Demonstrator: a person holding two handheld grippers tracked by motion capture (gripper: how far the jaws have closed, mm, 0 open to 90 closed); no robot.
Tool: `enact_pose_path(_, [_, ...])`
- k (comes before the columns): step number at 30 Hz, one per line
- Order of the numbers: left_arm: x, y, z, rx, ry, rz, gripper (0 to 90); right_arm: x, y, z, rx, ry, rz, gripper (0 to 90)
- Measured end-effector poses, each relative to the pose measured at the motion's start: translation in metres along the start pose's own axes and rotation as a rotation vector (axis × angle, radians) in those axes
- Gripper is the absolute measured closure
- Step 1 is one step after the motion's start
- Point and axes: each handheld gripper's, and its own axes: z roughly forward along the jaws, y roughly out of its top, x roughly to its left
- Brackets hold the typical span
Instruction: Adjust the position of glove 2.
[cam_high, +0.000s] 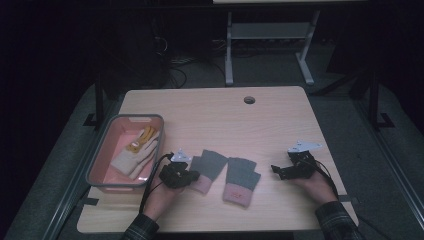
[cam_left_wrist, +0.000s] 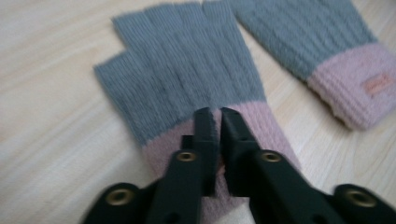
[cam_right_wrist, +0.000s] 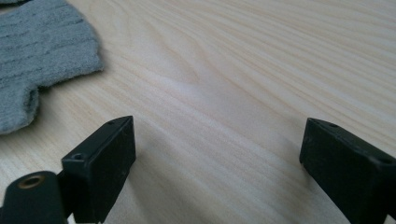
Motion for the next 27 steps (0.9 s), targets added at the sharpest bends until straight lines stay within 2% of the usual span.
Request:
enact_pose_path(4, [0.005, 0.006, -0.003, -0.045, 0.04, -0.041, 65.9, 0.0, 0.0, 0.0, 0.0, 0.0, -0.001, 10.2])
enact_pose_path(6, [0.007, 0.008, 0.0, -0.034, 0.059, -0.047, 57.1, 0.0, 0.0, 0.0, 0.0, 0.0, -0.001, 10.2])
enact_pose_path(8, [0.008, 0.008, 0.003, -0.026, 0.072, -0.043, 52.9, 0.0, 0.0, 0.0, 0.0, 0.0, -0.001, 10.2])
enact_pose_path(12, [0.01, 0.007, 0.009, -0.023, 0.096, -0.062, 47.2, 0.0, 0.0, 0.0, 0.0, 0.0, -0.001, 10.2])
enact_pose_path(20, [0.016, 0.001, 0.019, -0.006, 0.095, -0.123, 42.9, 0.0, 0.0, 0.0, 0.0, 0.0, -0.001, 10.3])
enact_pose_path(22, [0.018, -0.001, 0.019, -0.02, 0.093, -0.136, 42.1, 0.0, 0.0, 0.0, 0.0, 0.001, -0.002, 10.3])
enact_pose_path(25, [0.015, -0.001, 0.02, -0.021, 0.101, -0.145, 45.4, 0.001, 0.002, -0.002, 0.017, 0.004, -0.013, 14.7])
enact_pose_path(26, [0.015, 0.0, 0.02, -0.016, 0.108, -0.125, 47.8, 0.003, 0.002, -0.002, 0.021, 0.008, -0.024, 14.7])
enact_pose_path(27, [0.013, 0.0, 0.021, -0.015, 0.111, -0.125, 51.0, 0.005, 0.003, -0.003, 0.035, 0.013, -0.029, 15.0])
